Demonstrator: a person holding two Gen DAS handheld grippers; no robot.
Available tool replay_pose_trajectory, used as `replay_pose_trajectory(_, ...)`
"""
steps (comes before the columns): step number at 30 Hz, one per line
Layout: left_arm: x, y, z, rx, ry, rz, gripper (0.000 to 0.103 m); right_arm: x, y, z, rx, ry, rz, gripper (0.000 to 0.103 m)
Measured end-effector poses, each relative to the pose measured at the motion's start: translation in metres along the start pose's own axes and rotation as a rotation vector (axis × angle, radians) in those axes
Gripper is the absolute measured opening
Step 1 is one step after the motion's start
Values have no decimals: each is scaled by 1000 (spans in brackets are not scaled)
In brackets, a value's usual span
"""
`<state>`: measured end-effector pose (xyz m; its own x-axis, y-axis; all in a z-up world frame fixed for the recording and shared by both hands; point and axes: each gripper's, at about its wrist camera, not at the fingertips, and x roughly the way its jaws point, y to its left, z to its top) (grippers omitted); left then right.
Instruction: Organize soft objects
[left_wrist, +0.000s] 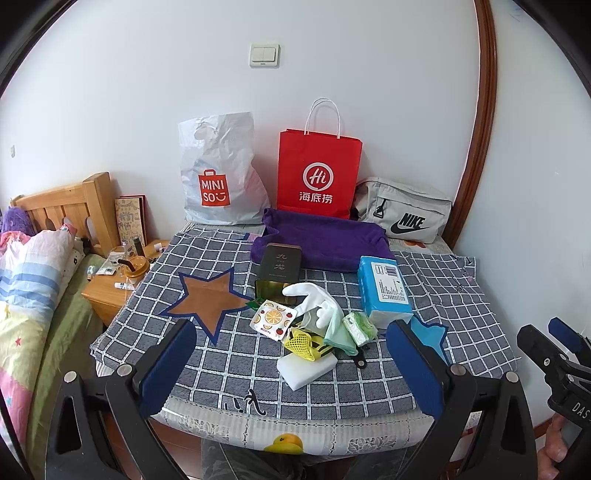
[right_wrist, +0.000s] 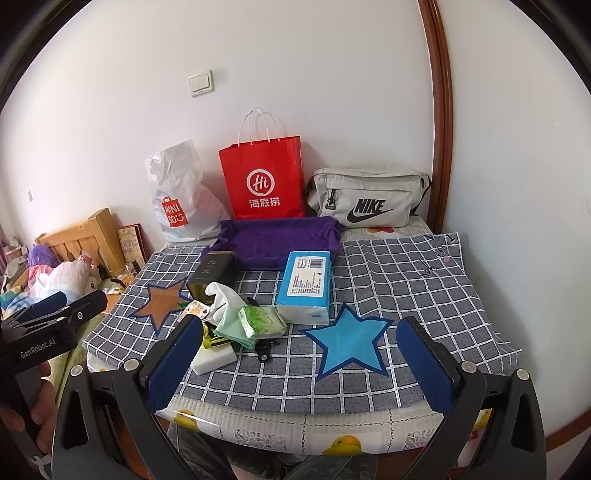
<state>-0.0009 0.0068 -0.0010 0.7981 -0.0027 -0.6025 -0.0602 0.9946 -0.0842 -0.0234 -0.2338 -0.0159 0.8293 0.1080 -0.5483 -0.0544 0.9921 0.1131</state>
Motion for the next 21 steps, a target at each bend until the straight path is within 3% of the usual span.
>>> replay_pose_trajectory(21, -1, -1, 0, 1, 1, 1, 103, -5, 7, 0, -8, -10, 9, 103)
